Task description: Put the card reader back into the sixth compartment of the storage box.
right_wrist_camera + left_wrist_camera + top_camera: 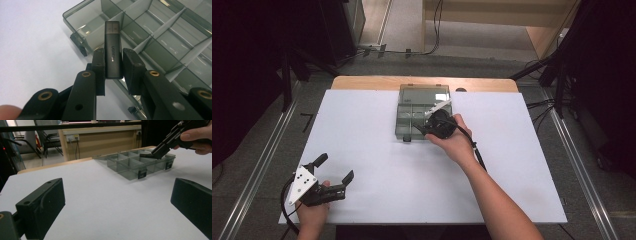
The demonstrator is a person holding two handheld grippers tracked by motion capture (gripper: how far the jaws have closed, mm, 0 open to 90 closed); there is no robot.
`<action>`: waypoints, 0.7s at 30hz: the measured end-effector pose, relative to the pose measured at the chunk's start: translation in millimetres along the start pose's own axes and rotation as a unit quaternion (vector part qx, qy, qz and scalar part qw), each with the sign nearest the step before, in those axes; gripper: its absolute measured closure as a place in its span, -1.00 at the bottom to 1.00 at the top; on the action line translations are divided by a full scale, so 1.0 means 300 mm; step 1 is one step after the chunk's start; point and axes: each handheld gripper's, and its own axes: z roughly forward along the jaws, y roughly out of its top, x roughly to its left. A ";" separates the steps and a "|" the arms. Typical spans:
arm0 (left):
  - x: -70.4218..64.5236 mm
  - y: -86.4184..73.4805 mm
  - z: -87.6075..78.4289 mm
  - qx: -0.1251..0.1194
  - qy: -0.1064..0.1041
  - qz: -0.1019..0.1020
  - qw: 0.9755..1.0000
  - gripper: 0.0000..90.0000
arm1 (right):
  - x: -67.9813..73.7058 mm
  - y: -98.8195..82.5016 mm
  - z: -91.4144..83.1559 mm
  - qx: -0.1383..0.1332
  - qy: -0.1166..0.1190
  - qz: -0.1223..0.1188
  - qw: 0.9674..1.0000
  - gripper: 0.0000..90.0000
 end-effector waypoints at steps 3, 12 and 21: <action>0.000 0.000 0.000 0.000 0.000 0.000 1.000 -1.00 | -0.001 0.004 0.002 0.000 -0.001 0.002 1.000 0.57; 0.000 0.000 0.000 -0.001 -0.001 0.001 1.000 -1.00 | -0.013 0.006 0.008 -0.013 -0.005 0.028 1.000 0.28; -0.001 0.000 0.000 0.000 -0.001 0.002 1.000 -1.00 | -0.019 -0.009 -0.026 -0.039 -0.001 0.040 0.998 -0.46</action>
